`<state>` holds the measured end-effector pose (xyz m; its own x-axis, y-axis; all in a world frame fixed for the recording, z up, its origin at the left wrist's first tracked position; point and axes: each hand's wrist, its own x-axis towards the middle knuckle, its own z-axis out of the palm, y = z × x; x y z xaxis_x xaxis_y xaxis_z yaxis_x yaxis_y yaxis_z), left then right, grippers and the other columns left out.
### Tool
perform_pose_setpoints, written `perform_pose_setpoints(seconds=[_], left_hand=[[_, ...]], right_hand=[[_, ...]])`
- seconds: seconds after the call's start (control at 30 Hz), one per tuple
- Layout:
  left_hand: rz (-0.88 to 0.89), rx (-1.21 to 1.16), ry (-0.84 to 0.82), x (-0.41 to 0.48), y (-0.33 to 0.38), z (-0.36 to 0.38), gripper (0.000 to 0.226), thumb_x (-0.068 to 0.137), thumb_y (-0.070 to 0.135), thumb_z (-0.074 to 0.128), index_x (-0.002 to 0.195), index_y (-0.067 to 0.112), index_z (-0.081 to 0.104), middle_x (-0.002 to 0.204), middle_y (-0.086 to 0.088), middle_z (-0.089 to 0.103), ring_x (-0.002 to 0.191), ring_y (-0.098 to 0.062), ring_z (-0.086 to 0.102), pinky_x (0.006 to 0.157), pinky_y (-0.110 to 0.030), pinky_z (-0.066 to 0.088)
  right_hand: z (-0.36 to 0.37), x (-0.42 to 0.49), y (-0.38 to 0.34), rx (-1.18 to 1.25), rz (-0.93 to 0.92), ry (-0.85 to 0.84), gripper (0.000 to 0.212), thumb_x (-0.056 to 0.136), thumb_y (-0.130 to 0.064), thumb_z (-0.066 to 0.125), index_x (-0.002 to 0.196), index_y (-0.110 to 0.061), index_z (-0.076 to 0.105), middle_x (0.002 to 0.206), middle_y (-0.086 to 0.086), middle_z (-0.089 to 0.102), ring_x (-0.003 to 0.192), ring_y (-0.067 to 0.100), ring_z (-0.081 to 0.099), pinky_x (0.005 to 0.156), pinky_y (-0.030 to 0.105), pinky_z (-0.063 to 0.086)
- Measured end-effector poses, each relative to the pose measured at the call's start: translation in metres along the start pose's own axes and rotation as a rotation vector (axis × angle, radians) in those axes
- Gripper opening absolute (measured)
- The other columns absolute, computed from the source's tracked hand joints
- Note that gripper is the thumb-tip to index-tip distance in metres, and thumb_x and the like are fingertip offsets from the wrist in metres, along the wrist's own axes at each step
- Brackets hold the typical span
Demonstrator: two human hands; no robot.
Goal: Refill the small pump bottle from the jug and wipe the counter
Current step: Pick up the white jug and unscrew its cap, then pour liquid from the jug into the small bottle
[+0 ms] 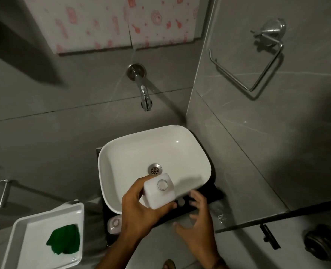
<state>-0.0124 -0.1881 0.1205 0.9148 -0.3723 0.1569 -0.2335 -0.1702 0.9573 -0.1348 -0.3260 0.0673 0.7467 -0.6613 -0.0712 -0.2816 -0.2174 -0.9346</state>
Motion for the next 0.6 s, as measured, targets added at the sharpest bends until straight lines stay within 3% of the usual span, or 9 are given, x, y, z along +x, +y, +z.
perform_pose_setpoints(seconds=[0.07,0.13,0.27,0.37,0.43,0.53,0.6], left_hand=[[0.023,-0.027,-0.032,-0.004,0.011,-0.006,0.083,0.049,0.035,0.107,0.123,0.032,0.07,0.116,0.01,0.077,0.109,-0.013,0.073,0.082,-0.018,0.059],[0.062,-0.072,-0.087,-0.005,0.02,-0.011,0.083,0.049,0.028,0.108,0.122,0.027,0.07,0.117,0.004,0.076,0.111,-0.017,0.072,0.086,-0.017,0.057],[0.118,-0.132,-0.206,-0.006,0.035,-0.032,0.09,0.05,0.027,0.107,0.131,0.019,0.068,0.137,-0.002,0.064,0.133,-0.024,0.059,0.11,-0.035,0.051],[0.123,-0.095,-0.263,-0.012,0.026,-0.061,0.104,0.055,0.045,0.099,0.146,0.018,0.055,0.154,0.005,0.052,0.145,-0.013,0.046,0.119,-0.023,0.039],[0.107,-0.081,-0.157,-0.02,0.005,-0.087,0.092,0.062,0.049,0.091,0.144,0.023,0.057,0.149,0.011,0.055,0.141,-0.006,0.049,0.114,-0.017,0.04],[0.019,-0.019,0.056,-0.044,-0.058,-0.128,0.047,0.081,0.05,0.076,0.125,0.038,0.066,0.127,0.013,0.068,0.121,-0.008,0.064,0.1,-0.033,0.055],[-0.12,0.044,0.067,-0.06,-0.104,-0.145,0.045,0.078,0.057,0.078,0.119,0.044,0.066,0.122,0.019,0.07,0.116,-0.003,0.067,0.099,-0.04,0.058]], right_hand=[[0.003,-0.003,-0.033,0.026,-0.124,-0.167,0.115,0.057,-0.018,0.091,0.152,-0.041,0.031,0.148,-0.026,0.046,0.131,-0.004,0.049,0.094,0.012,0.05],[0.009,0.0,-0.056,0.121,-0.178,-0.243,0.116,0.058,-0.013,0.095,0.152,-0.041,0.033,0.144,-0.023,0.053,0.128,0.001,0.056,0.09,0.017,0.056],[0.02,0.002,-0.079,0.169,-0.246,-0.158,0.092,0.06,-0.016,0.095,0.135,-0.043,0.05,0.132,-0.022,0.06,0.122,0.003,0.06,0.082,0.015,0.057],[0.034,-0.006,-0.084,0.147,-0.236,-0.125,0.073,0.059,-0.03,0.094,0.123,-0.039,0.06,0.122,-0.019,0.067,0.114,0.002,0.064,0.086,0.012,0.053],[0.042,-0.013,-0.078,0.109,-0.209,-0.1,0.075,0.049,-0.027,0.1,0.114,-0.031,0.064,0.112,-0.013,0.072,0.104,0.003,0.068,0.083,0.014,0.054],[0.053,-0.024,-0.068,0.094,-0.139,-0.09,0.078,0.039,-0.025,0.104,0.107,-0.03,0.066,0.101,-0.012,0.074,0.09,0.001,0.069,0.072,0.016,0.056],[0.057,-0.032,-0.063,0.081,-0.101,-0.064,0.075,0.038,-0.025,0.102,0.104,-0.034,0.068,0.1,-0.014,0.074,0.087,-0.001,0.07,0.068,0.016,0.056]])
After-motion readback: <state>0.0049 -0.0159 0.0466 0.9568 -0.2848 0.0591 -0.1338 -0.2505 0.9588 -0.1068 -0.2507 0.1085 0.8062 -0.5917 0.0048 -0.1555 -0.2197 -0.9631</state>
